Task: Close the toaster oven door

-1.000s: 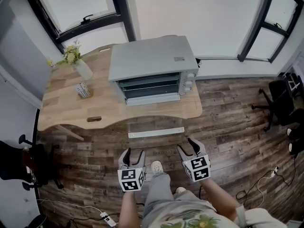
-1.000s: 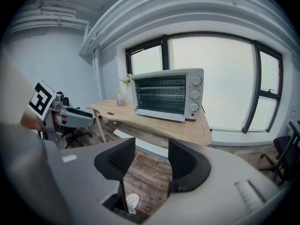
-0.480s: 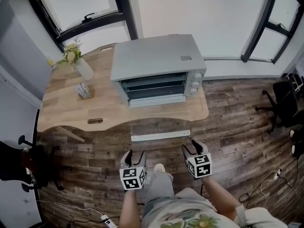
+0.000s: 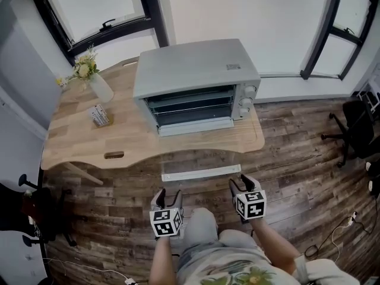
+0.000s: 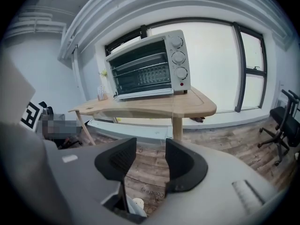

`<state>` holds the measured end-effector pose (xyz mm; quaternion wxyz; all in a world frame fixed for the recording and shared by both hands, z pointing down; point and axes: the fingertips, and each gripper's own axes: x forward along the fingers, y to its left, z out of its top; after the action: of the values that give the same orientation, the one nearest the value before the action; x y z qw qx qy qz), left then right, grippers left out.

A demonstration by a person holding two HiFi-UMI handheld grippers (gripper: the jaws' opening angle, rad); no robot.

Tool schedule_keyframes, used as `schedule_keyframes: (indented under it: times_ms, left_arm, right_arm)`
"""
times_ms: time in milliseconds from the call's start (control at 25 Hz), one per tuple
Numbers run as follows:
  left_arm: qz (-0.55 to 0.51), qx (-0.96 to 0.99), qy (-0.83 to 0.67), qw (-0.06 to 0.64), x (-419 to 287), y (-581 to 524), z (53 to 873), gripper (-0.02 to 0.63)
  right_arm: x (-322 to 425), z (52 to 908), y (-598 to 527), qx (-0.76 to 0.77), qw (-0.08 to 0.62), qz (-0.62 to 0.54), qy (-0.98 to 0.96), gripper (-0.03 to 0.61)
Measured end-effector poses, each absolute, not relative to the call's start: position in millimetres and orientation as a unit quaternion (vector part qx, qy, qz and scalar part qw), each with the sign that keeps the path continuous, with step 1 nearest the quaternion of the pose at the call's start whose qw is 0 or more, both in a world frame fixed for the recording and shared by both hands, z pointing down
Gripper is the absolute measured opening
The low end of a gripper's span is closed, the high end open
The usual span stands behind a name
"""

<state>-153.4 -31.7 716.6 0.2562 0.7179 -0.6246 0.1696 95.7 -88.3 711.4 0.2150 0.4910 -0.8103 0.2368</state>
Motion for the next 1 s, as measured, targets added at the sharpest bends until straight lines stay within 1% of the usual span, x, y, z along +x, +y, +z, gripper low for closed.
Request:
schedule_keyframes:
  times_ms: [640,880,1000]
  left_arm:
    - [0.124,0.722,-0.627,0.266,-165.7,-65.0,763.8,0.255]
    - [0.108,0.724,-0.627,0.264,-168.7,-83.8,765.2,0.254]
    - [0.107,0.732,-0.621,0.260,-166.3,-91.4,764.5,0.253]
  right_arm:
    - [92.5,753.6,-110.5,0.507,0.166,0.251,-0.808,0.179]
    - [89.7,753.4,-122.9,0.497,0.145,0.242,-0.820,0.178]
    - [86.3,753.3,-128.4,0.489,0.149,0.238,-0.826,0.170]
